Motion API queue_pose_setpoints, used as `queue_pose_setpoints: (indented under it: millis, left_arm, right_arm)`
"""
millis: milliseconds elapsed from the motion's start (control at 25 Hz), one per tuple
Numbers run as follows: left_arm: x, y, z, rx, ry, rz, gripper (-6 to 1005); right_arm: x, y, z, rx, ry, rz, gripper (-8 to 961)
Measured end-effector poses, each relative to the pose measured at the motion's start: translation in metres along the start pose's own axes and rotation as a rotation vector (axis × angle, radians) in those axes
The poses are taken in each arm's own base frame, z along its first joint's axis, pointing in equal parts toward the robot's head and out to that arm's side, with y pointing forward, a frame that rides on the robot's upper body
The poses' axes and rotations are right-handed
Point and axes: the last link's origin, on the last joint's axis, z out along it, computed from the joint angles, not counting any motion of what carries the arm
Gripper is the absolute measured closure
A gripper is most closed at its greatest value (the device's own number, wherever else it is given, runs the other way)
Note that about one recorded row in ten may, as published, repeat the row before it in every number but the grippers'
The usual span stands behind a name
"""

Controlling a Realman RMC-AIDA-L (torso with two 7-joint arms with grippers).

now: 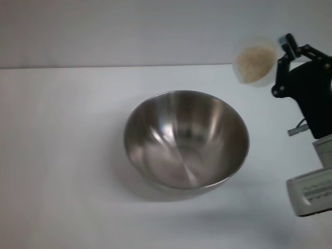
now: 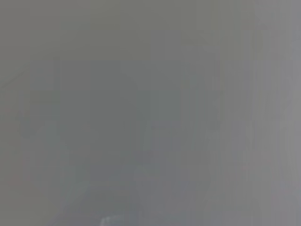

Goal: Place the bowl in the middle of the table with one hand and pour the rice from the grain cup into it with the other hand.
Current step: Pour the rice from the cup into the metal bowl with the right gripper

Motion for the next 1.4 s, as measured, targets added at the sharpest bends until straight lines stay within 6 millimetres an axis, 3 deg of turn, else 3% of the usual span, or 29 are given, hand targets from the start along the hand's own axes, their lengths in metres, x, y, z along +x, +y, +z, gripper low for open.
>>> queue_pose_setpoints:
  millis: [920,1400]
  left_arm:
    - [-0.001,0.002,0.001,-0.003,0.0,-0.003,311]
    - [-0.001,0.002,0.0,-0.002,-0.002,-0.003,311]
  right_arm:
    - [-0.008,0.034,0.013,-0.224,-0.193,-0.735,941]
    - [-0.004,0.04,0.017,-0.297,-0.297,-0.938,941]
